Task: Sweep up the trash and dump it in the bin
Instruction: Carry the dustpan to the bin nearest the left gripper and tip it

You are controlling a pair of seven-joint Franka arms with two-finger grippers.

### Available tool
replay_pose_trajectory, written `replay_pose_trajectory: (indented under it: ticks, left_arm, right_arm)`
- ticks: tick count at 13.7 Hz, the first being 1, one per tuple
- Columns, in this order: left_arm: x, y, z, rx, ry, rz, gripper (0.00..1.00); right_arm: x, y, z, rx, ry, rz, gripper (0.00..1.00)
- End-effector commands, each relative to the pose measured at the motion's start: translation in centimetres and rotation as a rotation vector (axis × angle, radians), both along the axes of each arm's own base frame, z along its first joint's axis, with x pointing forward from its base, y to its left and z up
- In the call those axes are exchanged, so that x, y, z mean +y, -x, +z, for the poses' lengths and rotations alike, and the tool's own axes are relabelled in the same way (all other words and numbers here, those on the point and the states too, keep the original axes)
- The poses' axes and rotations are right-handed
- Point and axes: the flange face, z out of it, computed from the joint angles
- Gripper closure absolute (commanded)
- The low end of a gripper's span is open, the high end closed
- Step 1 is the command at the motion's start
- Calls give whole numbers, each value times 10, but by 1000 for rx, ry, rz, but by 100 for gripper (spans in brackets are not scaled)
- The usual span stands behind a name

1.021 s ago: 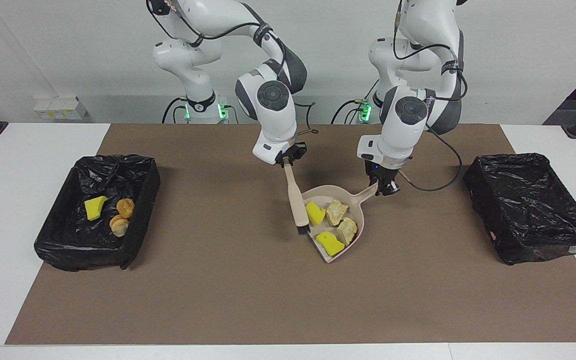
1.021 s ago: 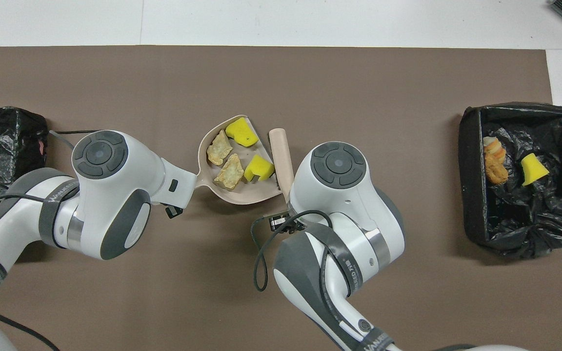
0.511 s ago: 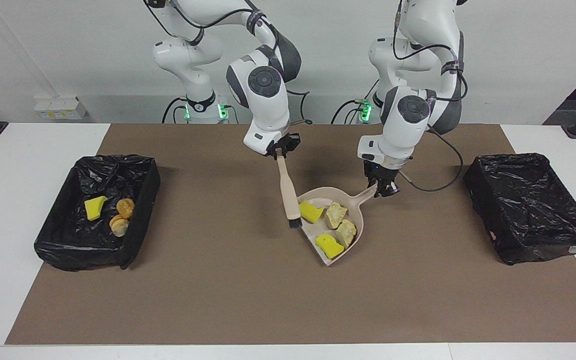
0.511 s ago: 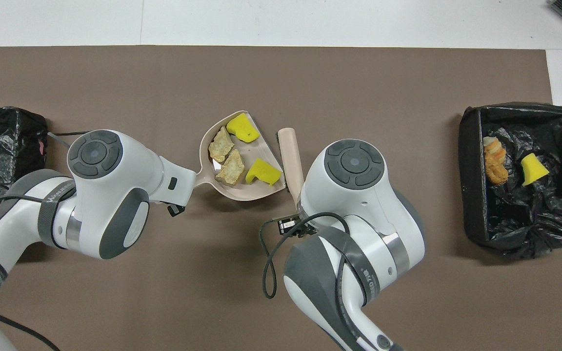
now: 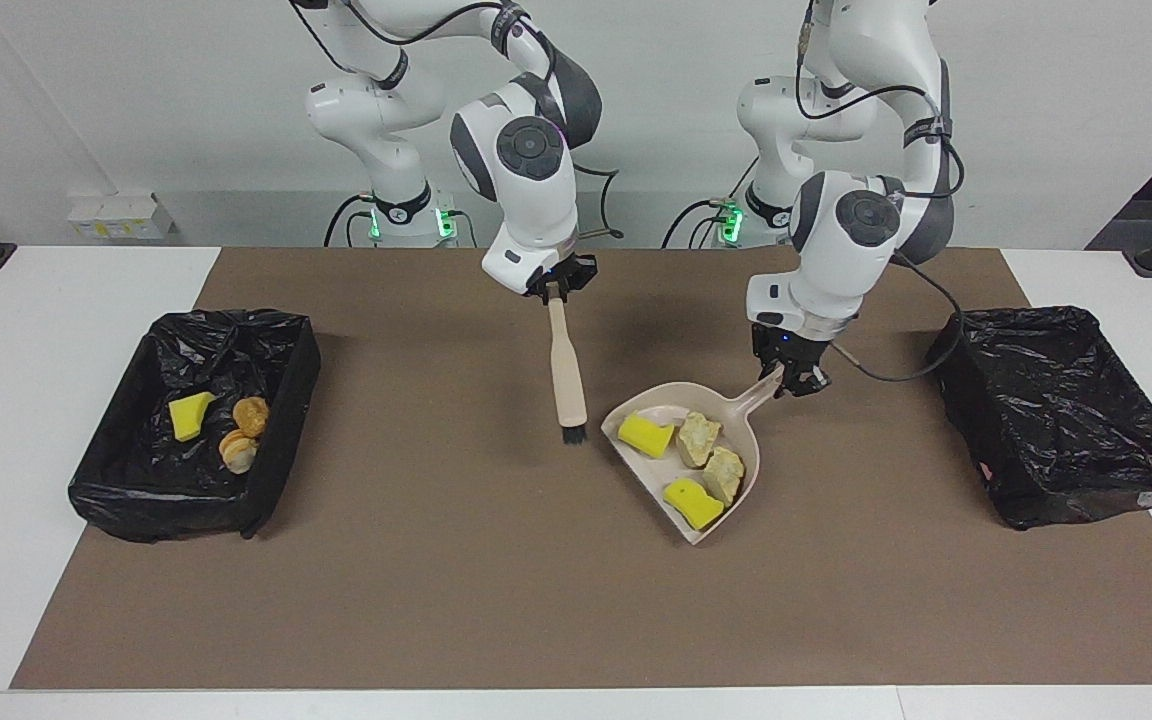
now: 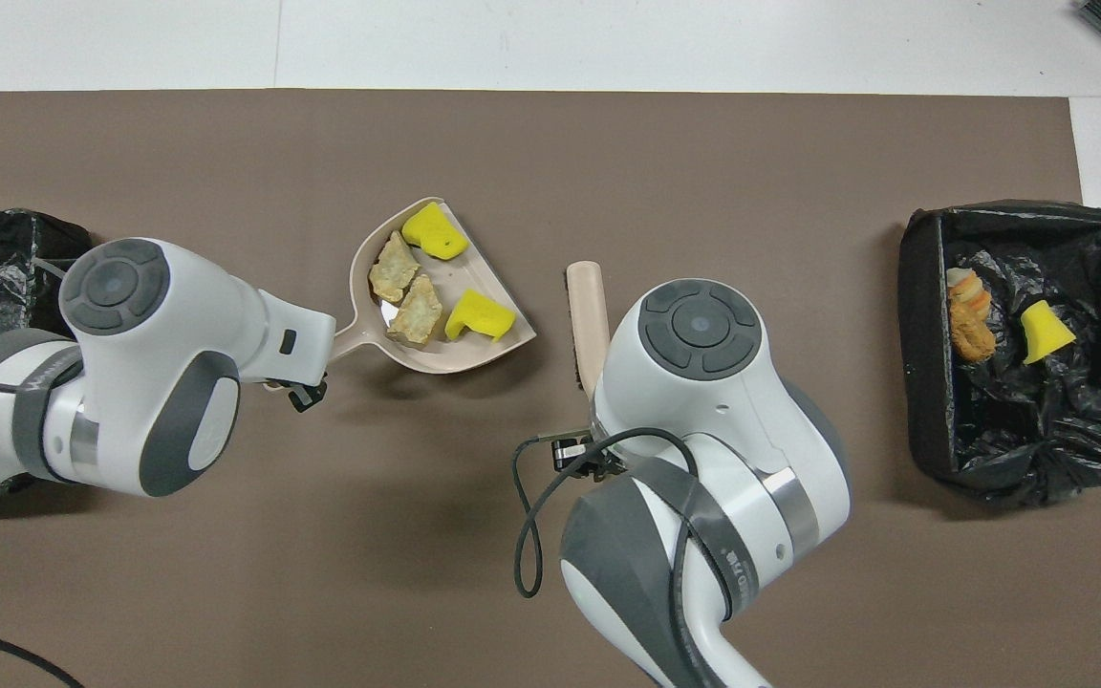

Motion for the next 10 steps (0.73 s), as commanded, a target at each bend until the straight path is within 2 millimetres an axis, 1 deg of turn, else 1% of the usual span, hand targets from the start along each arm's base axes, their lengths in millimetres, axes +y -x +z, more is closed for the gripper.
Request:
replay_pose_trajectory:
  ticks: [1, 2, 3, 4, 5, 6, 7, 8, 9, 10]
  left_arm:
    - [52, -2, 46, -4, 11, 34, 100]
    - [73, -7, 58, -8, 13, 37, 100]
    - [92, -9, 69, -9, 13, 41, 100]
    - [113, -12, 83, -15, 13, 48, 100]
    - [133, -15, 94, -16, 19, 59, 100]
    - [154, -17, 104, -20, 38, 81, 100]
    - [178, -19, 114, -36, 63, 114, 100]
    - [203, -21, 119, -52, 91, 137, 100]
    - [234, -20, 122, -70, 110, 144, 100]
    - [262, -19, 128, -96, 111, 115, 100]
  right_arm:
    - [6, 37, 2, 16, 27, -41, 100]
    - [10, 50, 1, 17, 30, -44, 100]
    - [19, 64, 1, 21, 25, -50, 100]
    - [33, 81, 3, 44, 16, -58, 100]
    - [46, 95, 1, 55, 20, -69, 100]
    - [65, 116, -11, 68, 47, -63, 100]
    - [78, 132, -17, 79, 59, -65, 100]
    - [89, 152, -25, 85, 51, -51, 100]
    - [97, 169, -38, 91, 41, -50, 100]
    - [107, 185, -53, 84, 39, -60, 100]
